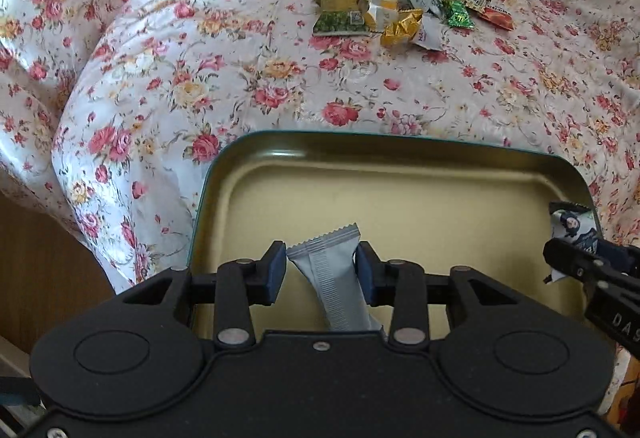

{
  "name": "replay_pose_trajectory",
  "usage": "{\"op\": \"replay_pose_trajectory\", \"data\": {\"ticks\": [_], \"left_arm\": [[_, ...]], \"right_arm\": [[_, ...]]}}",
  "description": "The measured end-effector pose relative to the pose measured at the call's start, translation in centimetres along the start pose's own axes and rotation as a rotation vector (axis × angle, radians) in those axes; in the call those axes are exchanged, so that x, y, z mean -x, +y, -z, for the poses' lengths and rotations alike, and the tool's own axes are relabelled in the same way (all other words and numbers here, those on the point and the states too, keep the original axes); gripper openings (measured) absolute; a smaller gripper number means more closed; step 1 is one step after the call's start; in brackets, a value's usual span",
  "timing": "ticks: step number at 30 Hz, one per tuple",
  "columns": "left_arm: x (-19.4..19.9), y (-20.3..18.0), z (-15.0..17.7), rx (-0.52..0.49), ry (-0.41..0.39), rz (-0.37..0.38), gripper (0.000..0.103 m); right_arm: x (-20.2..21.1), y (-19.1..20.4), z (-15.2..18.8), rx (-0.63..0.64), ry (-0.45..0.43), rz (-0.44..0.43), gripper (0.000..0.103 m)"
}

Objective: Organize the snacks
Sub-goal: 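Carry both packets back over the gold tray with both tools, then open both tools to drop the packets into the gold tray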

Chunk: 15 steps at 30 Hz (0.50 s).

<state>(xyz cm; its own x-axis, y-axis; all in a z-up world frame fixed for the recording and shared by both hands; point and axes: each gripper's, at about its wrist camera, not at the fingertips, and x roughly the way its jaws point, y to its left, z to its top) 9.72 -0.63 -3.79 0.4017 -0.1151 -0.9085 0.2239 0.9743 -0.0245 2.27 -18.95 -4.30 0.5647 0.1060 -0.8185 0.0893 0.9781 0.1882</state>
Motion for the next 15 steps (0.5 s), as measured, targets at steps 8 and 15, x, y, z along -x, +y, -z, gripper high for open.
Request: {"op": "replay_pose_trajectory", "data": {"ticks": [8, 15], "left_arm": [[0.24, -0.58, -0.22, -0.016, -0.029, -0.025, 0.058], [-0.15, -0.81, 0.04, -0.017, -0.021, -0.054, 0.059]], "right_arm": [[0.16, 0.36, 0.09, 0.004, -0.005, -0.002, 0.033], [-0.03, 0.36, -0.09, -0.005, -0.005, -0.007, 0.033]]}}
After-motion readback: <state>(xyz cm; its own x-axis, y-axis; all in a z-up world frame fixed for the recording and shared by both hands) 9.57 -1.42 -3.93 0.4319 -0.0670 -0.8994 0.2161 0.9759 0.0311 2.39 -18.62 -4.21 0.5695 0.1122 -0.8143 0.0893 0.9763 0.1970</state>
